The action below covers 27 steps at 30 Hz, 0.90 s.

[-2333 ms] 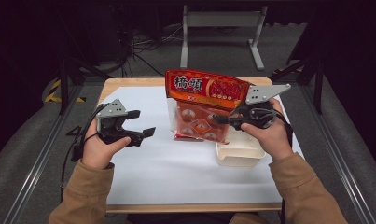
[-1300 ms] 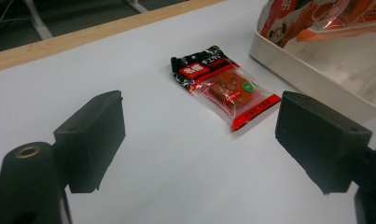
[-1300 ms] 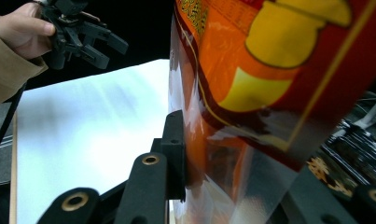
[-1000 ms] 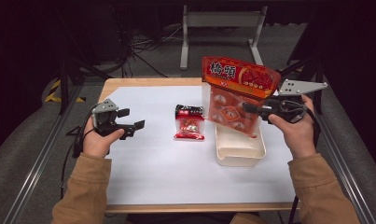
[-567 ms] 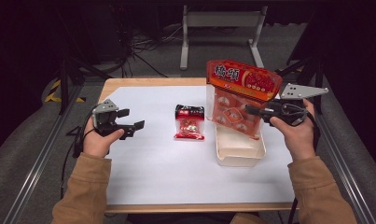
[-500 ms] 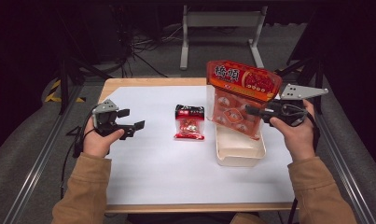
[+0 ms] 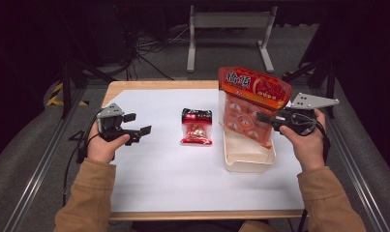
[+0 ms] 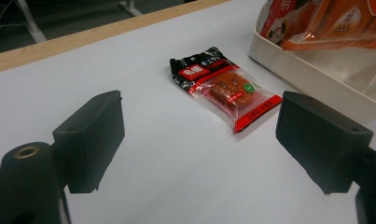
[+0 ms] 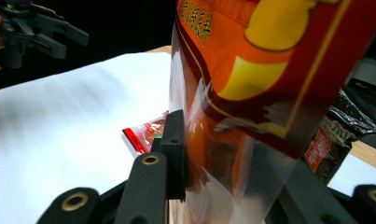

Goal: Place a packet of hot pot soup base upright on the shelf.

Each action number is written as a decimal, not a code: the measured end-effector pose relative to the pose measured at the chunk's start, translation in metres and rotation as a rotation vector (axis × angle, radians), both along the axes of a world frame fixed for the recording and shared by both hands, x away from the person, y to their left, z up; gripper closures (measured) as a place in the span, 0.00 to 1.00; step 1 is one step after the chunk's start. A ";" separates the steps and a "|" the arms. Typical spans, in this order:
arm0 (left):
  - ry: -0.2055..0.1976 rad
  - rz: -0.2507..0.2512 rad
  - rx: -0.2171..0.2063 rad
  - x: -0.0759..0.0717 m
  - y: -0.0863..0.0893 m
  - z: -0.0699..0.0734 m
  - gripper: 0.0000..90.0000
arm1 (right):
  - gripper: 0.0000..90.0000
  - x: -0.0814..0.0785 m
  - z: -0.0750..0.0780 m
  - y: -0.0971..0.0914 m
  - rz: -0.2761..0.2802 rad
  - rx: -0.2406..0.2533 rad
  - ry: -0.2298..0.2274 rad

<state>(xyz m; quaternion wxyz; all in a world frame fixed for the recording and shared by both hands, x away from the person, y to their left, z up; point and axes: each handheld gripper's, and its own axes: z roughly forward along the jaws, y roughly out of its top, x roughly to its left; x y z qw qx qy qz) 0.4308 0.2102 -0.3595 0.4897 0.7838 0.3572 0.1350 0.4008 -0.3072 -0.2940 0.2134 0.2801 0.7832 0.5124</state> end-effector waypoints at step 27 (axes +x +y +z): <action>0.011 0.000 0.002 0.001 -0.002 -0.003 0.18 | 0.78 0.002 -0.030 0.001 -0.070 -0.050 0.069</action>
